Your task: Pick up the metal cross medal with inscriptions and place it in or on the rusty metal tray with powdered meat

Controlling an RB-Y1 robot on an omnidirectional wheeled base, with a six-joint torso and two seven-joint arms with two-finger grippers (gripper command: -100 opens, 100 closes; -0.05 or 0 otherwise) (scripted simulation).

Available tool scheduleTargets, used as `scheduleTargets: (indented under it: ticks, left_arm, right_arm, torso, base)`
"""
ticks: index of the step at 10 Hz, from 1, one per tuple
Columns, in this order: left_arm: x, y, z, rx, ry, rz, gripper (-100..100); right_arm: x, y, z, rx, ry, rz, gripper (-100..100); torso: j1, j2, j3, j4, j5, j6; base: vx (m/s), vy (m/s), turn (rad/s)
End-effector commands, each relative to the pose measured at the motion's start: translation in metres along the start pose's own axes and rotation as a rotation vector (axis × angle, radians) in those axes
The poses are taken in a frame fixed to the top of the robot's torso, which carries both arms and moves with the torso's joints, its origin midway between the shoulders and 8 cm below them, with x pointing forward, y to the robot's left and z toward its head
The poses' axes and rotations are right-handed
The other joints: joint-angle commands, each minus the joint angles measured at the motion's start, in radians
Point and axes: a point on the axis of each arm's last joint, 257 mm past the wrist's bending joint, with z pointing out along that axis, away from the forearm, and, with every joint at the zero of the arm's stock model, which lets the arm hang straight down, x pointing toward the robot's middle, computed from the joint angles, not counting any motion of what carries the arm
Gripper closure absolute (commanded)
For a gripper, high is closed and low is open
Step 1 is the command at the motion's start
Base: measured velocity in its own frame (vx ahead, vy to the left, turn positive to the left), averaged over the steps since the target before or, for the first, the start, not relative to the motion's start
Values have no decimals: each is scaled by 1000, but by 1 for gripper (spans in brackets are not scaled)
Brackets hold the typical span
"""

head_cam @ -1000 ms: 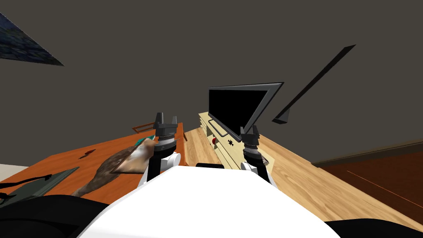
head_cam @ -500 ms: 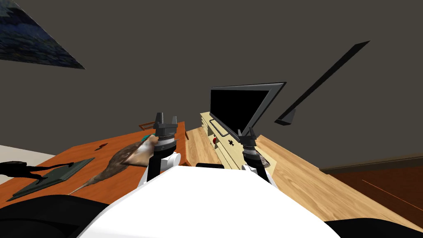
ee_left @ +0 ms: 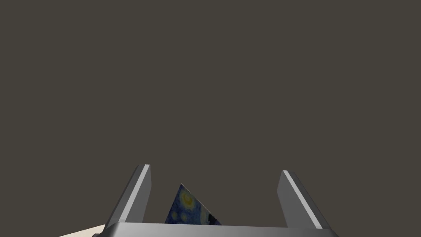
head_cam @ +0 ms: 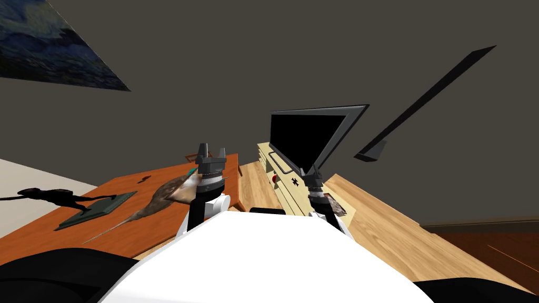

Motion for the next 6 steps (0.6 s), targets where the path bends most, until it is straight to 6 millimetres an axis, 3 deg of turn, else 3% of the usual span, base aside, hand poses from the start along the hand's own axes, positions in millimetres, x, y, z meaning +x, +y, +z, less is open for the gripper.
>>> scheduleTargets:
  ticks: [1, 2, 4, 5, 6]
  left_arm:
    - [0, 0, 0, 0, 0, 0, 0]
    - [0, 0, 0, 0, 0, 0, 0]
    - [0, 0, 0, 0, 0, 0, 0]
    - [0, 0, 0, 0, 0, 0, 0]
    - [0, 0, 0, 0, 0, 0, 0]
  right_arm:
    - [-2, -9, -3, 24, -1, 46, -100]
    - [-7, -25, -10, 74, -4, 61, -100]
    - [-7, -25, -10, 74, -6, 103, -100]
    - [-13, -41, -17, 126, -11, 126, -100]
    - [-13, -41, -17, 126, -13, 154, -100]
  torso:
    - [0, 0, 0, 0, 0, 0]
    - [1, 0, 0, 0, 0, 0]
    - [0, 0, 0, 0, 0, 0]
    - [2, -1, -1, 0, 0, 0]
    - [1, -1, -1, 0, 0, 0]
  base:
    - [-28, -29, 79]
    - [-30, -35, 157]
    - [-17, -18, 32]
    - [-19, -21, 122]
    - [-19, -28, 91]
